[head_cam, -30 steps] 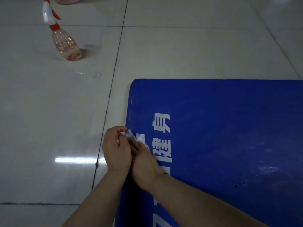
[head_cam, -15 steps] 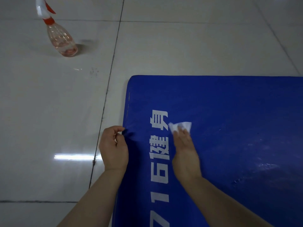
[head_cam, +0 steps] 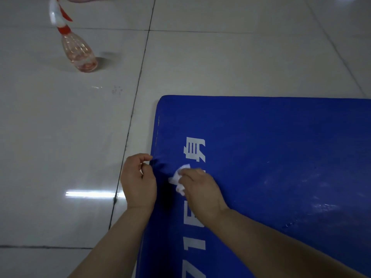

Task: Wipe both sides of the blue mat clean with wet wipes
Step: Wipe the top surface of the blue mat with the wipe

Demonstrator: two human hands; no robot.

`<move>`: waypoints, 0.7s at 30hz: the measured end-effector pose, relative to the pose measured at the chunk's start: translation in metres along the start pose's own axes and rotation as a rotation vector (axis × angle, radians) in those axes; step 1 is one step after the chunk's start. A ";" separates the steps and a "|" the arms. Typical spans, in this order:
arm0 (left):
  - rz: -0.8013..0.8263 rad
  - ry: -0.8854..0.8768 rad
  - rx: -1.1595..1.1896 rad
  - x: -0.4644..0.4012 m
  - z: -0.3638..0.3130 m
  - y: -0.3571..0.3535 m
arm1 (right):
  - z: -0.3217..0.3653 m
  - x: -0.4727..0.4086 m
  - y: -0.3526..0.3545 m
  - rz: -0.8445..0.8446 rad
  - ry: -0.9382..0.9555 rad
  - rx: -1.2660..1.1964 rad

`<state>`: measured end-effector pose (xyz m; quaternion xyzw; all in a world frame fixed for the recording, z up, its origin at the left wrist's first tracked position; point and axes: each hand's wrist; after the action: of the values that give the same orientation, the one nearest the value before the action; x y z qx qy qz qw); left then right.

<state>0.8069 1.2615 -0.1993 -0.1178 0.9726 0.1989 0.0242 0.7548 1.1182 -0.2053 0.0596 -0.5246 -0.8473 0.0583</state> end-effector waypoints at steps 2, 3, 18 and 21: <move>0.005 -0.018 -0.003 0.000 -0.003 -0.001 | 0.003 -0.016 -0.007 -0.102 -0.060 0.026; 0.003 -0.019 -0.005 -0.001 -0.004 -0.001 | 0.009 -0.019 -0.013 -0.081 -0.071 0.039; -0.008 0.027 0.025 -0.001 0.000 0.016 | -0.043 0.050 0.014 -0.031 -0.371 0.381; -0.002 0.031 0.021 0.001 0.002 0.015 | -0.007 0.043 -0.002 0.001 -0.191 0.456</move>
<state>0.8028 1.2751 -0.1955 -0.1215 0.9748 0.1868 0.0105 0.7132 1.1063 -0.2119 -0.0095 -0.7052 -0.7089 -0.0060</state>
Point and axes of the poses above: each hand's wrist, its own x-axis away from the middle knuckle, its own y-axis out of the back of the hand, z = x × y, and after that the axes turned 1 degree about x, right-handed
